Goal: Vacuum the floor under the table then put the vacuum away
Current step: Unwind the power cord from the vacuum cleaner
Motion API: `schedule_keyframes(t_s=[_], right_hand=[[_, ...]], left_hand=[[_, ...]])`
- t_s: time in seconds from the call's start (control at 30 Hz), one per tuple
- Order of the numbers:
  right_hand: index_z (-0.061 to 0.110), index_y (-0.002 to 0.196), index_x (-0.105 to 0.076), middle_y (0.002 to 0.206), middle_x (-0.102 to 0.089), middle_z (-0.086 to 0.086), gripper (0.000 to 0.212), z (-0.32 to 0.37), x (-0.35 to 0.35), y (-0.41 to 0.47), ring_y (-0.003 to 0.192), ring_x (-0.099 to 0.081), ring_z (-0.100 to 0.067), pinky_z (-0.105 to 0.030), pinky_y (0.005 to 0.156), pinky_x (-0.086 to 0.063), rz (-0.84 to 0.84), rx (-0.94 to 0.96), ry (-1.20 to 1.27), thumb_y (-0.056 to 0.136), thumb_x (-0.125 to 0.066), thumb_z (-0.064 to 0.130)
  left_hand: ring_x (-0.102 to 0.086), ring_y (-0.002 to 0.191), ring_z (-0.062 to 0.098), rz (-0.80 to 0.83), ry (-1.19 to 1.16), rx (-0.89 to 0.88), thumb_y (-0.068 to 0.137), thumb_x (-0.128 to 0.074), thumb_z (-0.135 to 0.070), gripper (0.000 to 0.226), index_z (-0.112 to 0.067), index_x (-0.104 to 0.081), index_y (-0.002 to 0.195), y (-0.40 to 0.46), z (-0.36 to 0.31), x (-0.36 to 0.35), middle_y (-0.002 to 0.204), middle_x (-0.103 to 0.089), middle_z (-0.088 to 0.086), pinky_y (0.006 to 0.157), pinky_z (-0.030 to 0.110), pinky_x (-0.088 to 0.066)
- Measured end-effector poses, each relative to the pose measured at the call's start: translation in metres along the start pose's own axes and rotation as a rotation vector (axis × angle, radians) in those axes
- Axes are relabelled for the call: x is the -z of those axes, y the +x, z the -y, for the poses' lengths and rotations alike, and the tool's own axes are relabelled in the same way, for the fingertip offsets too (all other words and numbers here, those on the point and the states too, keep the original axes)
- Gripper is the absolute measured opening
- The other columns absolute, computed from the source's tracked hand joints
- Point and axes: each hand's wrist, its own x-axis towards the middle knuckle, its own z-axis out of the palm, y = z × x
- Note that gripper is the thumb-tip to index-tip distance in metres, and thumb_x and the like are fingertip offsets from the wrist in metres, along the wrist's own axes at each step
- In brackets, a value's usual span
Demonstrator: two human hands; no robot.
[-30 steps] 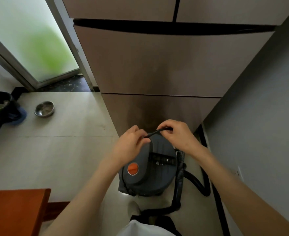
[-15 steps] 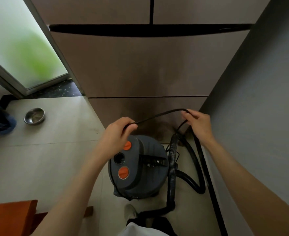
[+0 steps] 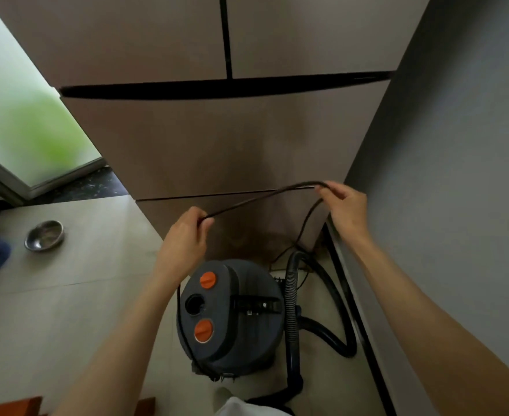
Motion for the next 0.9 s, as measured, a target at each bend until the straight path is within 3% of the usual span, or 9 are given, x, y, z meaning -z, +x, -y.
schedule_keyframes(t_s=[0.1,0.27,0.4,0.53,0.6,0.63,0.73,0.9], right_hand=[[0.007,0.109,-0.069,0.102,-0.069,-0.009,0.024,-0.049,0.011,-0.008,0.093,-0.06,-0.016,-0.027,0.084,-0.045,0.174,-0.185,-0.194,0.086,-0.067,0.013],[0.009,0.121,-0.063,0.119,-0.065,-0.009,0.032,-0.068,-0.011,-0.029,0.11,-0.059,-0.018,-0.034,0.102,-0.044,0.471,-0.311,-0.288,0.09,-0.063,0.018],[0.013,0.133,-0.053,0.129,-0.056,0.003,0.038,-0.035,-0.02,-0.033,0.119,-0.049,-0.006,-0.018,0.097,-0.037,0.635,-0.144,-0.167,0.096,-0.053,0.02],[0.015,0.139,-0.045,0.131,-0.053,0.005,0.042,-0.016,-0.032,-0.038,0.123,-0.046,-0.003,-0.021,0.105,-0.037,0.841,0.01,-0.169,0.097,-0.05,0.019],[0.016,0.129,-0.057,0.118,-0.063,0.003,0.032,-0.016,-0.04,-0.041,0.113,-0.056,-0.008,-0.026,0.099,-0.043,0.863,0.117,-0.225,0.097,-0.051,0.019],[0.017,0.117,-0.063,0.102,-0.068,0.003,0.023,-0.017,-0.042,-0.042,0.1,-0.062,-0.01,-0.029,0.093,-0.046,0.856,0.159,-0.25,0.097,-0.051,0.019],[0.021,0.09,-0.066,0.065,-0.058,0.006,0.018,-0.018,-0.04,-0.04,0.068,-0.056,-0.01,-0.03,0.078,-0.046,0.8,0.157,-0.234,0.097,-0.05,0.019],[0.012,0.088,-0.065,0.062,-0.055,0.003,0.018,-0.025,-0.031,-0.03,0.061,-0.054,-0.003,-0.012,0.073,-0.044,0.552,0.107,-0.106,0.097,-0.05,0.012]], left_hand=[[-0.046,0.069,0.02,0.033,0.032,0.023,0.096,-0.047,-0.023,0.019,-0.013,-0.047,0.081,-0.01,0.019,0.0,0.066,-0.043,-0.007,0.062,0.028,-0.028],[-0.046,0.08,0.019,-0.051,0.029,-0.092,0.096,-0.048,-0.011,0.017,0.0,-0.061,0.097,0.004,0.005,0.003,0.087,-0.048,0.004,0.071,0.026,-0.03],[-0.045,0.08,0.02,0.035,0.061,-0.239,0.094,-0.05,-0.01,0.018,0.0,-0.063,0.102,0.002,-0.013,-0.009,0.086,-0.049,0.009,0.071,0.025,-0.029],[-0.044,0.08,0.018,0.075,0.052,-0.298,0.093,-0.054,-0.01,0.017,-0.001,-0.065,0.103,-0.001,-0.024,-0.024,0.085,-0.047,0.006,0.068,0.022,-0.026],[-0.041,0.08,0.014,0.09,0.046,-0.308,0.093,-0.054,-0.01,0.017,-0.003,-0.065,0.104,0.001,-0.026,-0.028,0.085,-0.045,0.003,0.067,0.021,-0.025],[-0.041,0.08,0.014,0.097,0.049,-0.311,0.093,-0.054,-0.011,0.017,-0.003,-0.065,0.104,0.001,-0.026,-0.03,0.085,-0.045,0.002,0.067,0.02,-0.025],[-0.044,0.076,0.013,0.111,0.026,-0.265,0.092,-0.055,-0.012,0.015,-0.003,-0.063,0.101,-0.003,-0.019,-0.032,0.085,-0.047,0.001,0.065,0.019,-0.026],[-0.044,0.065,0.009,0.222,-0.065,0.043,0.098,-0.046,-0.016,0.01,-0.015,-0.05,0.089,-0.032,0.02,-0.052,0.071,-0.046,-0.008,0.055,0.012,-0.034]])
